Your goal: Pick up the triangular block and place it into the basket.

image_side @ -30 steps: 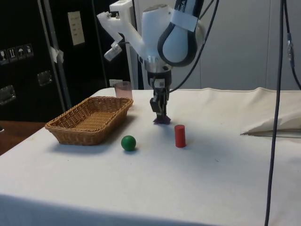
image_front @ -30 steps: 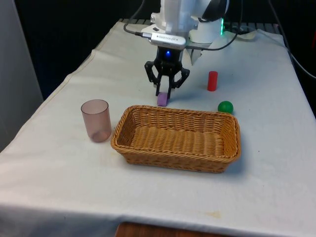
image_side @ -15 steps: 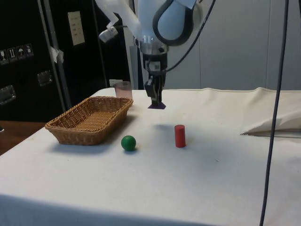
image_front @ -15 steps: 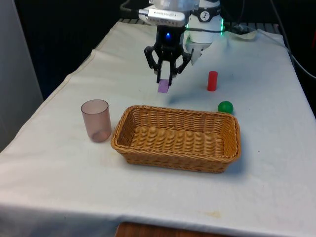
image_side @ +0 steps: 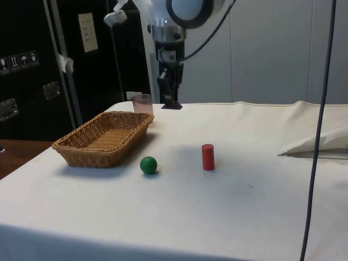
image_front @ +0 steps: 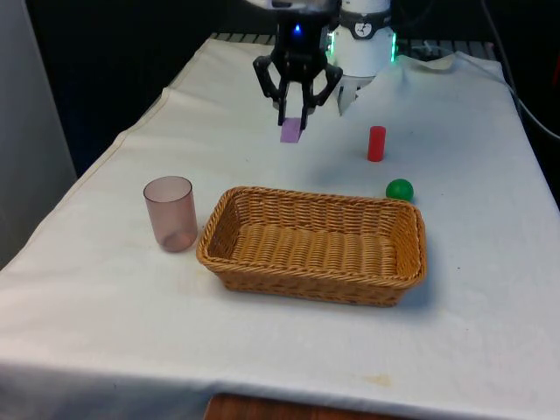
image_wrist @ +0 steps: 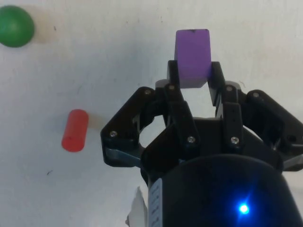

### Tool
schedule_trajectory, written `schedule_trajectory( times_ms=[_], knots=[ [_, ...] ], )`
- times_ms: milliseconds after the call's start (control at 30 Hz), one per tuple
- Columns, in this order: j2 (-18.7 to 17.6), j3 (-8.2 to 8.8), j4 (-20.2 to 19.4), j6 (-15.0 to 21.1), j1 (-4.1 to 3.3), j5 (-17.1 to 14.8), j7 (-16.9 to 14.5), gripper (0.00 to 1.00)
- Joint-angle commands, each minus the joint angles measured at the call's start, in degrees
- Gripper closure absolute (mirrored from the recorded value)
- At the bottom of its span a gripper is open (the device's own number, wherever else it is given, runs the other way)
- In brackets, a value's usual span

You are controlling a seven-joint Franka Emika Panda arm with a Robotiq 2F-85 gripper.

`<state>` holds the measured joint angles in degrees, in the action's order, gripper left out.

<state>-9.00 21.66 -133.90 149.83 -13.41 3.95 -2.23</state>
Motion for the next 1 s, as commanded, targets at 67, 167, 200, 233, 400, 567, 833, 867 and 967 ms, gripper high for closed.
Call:
schedule_trajectory(
  times_ms=[67, 167, 200, 233, 400, 567, 833, 867, 967],
  knots=[
    [1.20, 0.06, 1.38, -2.58, -0.23, 0.63, 0.40, 0.66],
    [1.66, 0.00, 2.06, -3.61, -0.29, 0.57, 0.40, 0.66],
    [1.83, 0.00, 2.46, -4.13, -0.29, 0.57, 0.34, 0.66],
    [2.01, -0.06, 2.86, -4.58, -0.29, 0.52, 0.34, 0.66],
    [2.69, -0.29, 5.39, -7.33, -0.46, 0.34, 0.34, 0.66],
    [2.41, -0.57, 7.33, -8.88, -0.52, 0.06, 0.34, 0.66],
    [-0.97, -1.55, 12.66, -10.20, -0.46, -1.03, 0.46, 0.66],
    [-1.43, -1.66, 13.24, -10.26, -0.46, -1.15, 0.46, 0.66],
    [-3.09, -1.95, 15.24, -10.37, -0.40, -1.49, 0.57, 0.66]
  ],
)
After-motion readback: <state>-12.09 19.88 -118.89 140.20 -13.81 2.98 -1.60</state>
